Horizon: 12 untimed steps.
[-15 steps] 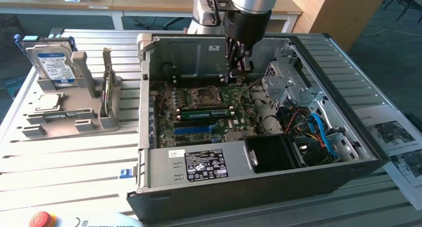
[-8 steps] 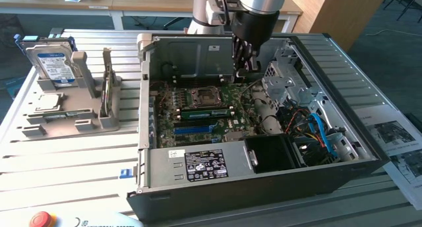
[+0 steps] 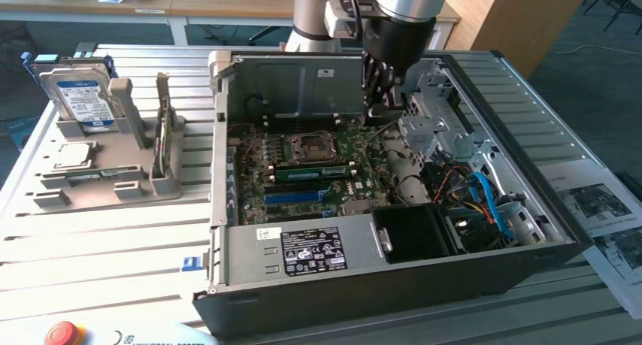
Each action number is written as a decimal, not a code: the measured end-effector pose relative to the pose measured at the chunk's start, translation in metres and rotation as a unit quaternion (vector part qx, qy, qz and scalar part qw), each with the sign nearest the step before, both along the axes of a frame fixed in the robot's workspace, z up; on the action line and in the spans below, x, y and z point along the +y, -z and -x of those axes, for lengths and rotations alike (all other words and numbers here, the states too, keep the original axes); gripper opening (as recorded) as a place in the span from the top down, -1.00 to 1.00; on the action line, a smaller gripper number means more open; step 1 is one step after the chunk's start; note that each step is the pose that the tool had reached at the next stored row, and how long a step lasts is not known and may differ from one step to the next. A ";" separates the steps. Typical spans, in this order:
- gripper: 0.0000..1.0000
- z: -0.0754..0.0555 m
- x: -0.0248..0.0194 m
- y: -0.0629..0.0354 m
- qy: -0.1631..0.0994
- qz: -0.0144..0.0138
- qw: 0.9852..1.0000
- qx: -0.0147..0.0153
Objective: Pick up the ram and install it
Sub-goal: 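Press down the ram until it locks into place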
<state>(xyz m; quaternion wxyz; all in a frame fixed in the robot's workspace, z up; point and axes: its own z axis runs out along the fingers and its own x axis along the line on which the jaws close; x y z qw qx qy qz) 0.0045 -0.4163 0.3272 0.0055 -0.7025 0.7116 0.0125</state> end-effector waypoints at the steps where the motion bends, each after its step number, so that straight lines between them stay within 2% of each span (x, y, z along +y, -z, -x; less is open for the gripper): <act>1: 0.80 -0.002 0.0000 0.0000 0.000 0.000 1.000 0.000; 7: 0.80 -0.011 0.0000 0.0000 0.000 0.000 1.000 0.000; 12: 0.80 -0.011 -0.0001 0.0001 0.000 0.000 1.000 0.000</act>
